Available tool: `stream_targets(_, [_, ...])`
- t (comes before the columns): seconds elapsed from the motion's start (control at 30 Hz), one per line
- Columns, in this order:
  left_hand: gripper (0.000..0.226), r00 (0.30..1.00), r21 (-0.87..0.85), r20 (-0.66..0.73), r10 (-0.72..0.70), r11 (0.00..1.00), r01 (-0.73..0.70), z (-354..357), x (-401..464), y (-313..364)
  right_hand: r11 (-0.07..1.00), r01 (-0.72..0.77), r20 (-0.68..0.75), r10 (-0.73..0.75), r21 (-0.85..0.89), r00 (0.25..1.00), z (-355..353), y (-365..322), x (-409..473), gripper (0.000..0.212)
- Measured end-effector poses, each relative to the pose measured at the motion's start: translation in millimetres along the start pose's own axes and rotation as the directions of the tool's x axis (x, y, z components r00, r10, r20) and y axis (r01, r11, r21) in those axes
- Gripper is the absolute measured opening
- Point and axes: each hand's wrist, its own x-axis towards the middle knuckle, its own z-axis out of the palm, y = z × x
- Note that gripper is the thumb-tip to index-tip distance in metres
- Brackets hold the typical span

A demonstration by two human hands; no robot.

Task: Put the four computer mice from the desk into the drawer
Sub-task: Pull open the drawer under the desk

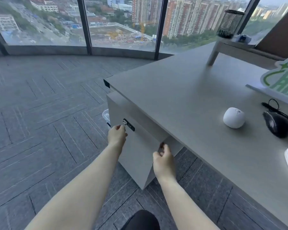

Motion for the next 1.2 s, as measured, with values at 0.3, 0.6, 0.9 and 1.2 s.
stream_targets(0.3, [0.015,0.984,-0.229,-0.074,-0.161,0.963,0.14,24.9,44.2,10.0,1.0,0.009,-0.143,-0.009,-0.001,0.99,12.4,5.4,14.0,0.039])
stream_targets(0.6, [0.03,0.976,-0.29,-0.037,-0.217,0.937,0.197,4.6,54.6,1.9,0.997,0.045,-0.095,-0.051,-0.067,0.994,5.2,7.6,0.7,0.026])
stream_targets(0.9, [0.011,0.961,-0.336,-0.175,-0.213,0.931,0.145,-107.5,-5.3,-31.7,0.974,0.217,0.253,-0.194,-0.066,0.948,28.4,17.1,-66.7,0.027])
stream_targets(1.2, [0.021,0.927,-0.388,-0.297,-0.228,0.916,0.101,-219.3,-58.6,-58.5,0.942,0.325,0.553,-0.231,-0.078,0.801,85.4,16.0,-137.4,0.031])
